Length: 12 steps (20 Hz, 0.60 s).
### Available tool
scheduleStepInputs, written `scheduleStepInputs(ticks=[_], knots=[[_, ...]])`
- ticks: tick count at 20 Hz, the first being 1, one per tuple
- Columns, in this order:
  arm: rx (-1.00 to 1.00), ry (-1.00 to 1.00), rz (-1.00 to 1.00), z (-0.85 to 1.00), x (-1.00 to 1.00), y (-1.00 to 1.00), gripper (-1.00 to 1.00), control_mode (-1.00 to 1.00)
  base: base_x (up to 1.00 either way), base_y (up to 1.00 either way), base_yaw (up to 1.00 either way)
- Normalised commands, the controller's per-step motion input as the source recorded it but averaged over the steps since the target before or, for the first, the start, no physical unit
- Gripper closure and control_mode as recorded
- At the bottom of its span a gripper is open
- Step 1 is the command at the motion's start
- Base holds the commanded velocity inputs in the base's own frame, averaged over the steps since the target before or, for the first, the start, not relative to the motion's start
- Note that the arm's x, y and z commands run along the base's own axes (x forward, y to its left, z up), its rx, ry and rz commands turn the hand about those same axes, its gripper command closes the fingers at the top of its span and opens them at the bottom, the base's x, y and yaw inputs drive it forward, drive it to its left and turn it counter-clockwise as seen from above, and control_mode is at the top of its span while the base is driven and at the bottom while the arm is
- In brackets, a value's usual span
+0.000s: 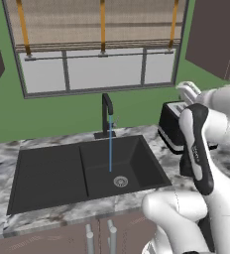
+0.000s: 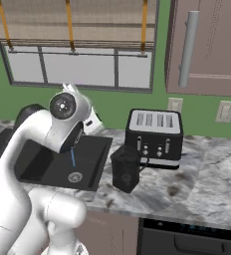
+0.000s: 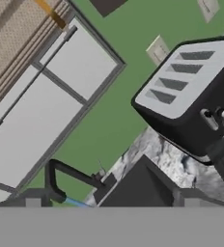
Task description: Turn on the sink faucet and place the jug under the water for a few seconds to fill it up.
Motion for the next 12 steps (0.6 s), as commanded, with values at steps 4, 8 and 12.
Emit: scheduleStepInputs(ticks=[4,8,12], knots=[[-0.16,-0.01,0.02,0.02,-1.00,-0.76,-1.00,-1.00,0.00,0.00,0.00],[-0.15,-0.06,0.10,-0.03,-1.00,-0.89,-1.00,-1.00,0.00,0.00,0.00],[-0.16,-0.09,0.15,-0.08,-1.00,-0.96,-1.00,-1.00,0.00,0.00,0.00]])
